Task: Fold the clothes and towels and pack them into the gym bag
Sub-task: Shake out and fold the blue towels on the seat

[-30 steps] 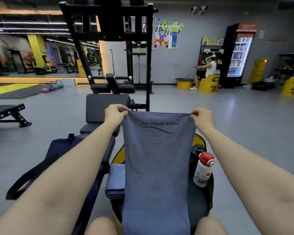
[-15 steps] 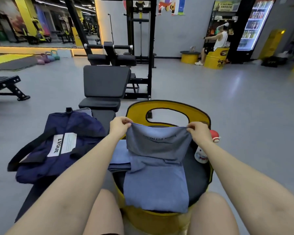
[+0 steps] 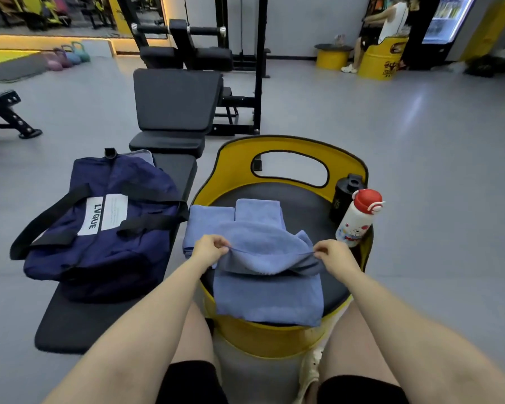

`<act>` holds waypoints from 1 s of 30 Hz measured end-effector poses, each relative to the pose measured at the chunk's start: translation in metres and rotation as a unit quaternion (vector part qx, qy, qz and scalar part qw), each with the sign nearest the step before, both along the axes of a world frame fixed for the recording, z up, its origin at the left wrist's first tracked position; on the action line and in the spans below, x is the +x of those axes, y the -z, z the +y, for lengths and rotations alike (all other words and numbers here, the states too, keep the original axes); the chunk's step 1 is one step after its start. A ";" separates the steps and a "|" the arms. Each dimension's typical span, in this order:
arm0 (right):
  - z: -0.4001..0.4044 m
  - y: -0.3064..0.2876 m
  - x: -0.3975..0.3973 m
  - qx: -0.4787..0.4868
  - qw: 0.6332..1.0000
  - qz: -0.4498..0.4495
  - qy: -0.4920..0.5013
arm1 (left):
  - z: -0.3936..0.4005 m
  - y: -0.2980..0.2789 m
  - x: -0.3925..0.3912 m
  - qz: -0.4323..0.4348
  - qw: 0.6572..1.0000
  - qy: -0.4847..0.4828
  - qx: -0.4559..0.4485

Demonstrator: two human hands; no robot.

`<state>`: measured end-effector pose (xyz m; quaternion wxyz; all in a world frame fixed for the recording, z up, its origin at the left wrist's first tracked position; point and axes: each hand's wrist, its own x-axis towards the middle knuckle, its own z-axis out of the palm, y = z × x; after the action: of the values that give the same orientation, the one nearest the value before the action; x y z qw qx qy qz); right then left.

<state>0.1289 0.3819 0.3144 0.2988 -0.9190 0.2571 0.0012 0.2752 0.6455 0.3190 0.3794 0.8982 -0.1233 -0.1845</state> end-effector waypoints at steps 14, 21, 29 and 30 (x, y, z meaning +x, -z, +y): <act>0.017 0.063 -0.034 -0.072 0.957 0.227 -0.166 | 0.022 0.067 -0.039 0.088 0.981 0.114 0.128; 0.017 0.080 -0.038 -0.086 0.940 0.278 -0.177 | 0.027 0.078 -0.041 0.117 0.973 0.114 0.162; 0.007 0.078 -0.025 -0.037 0.947 0.262 -0.180 | 0.025 0.078 -0.026 0.097 0.979 0.105 0.142; 0.005 0.078 -0.023 -0.032 0.947 0.264 -0.182 | 0.024 0.078 -0.024 0.092 0.982 0.096 0.133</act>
<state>0.1054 0.3872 0.2368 0.1850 -0.9262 0.1549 0.2898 0.2513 0.6692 0.2413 0.2464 0.9040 -0.1480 -0.3164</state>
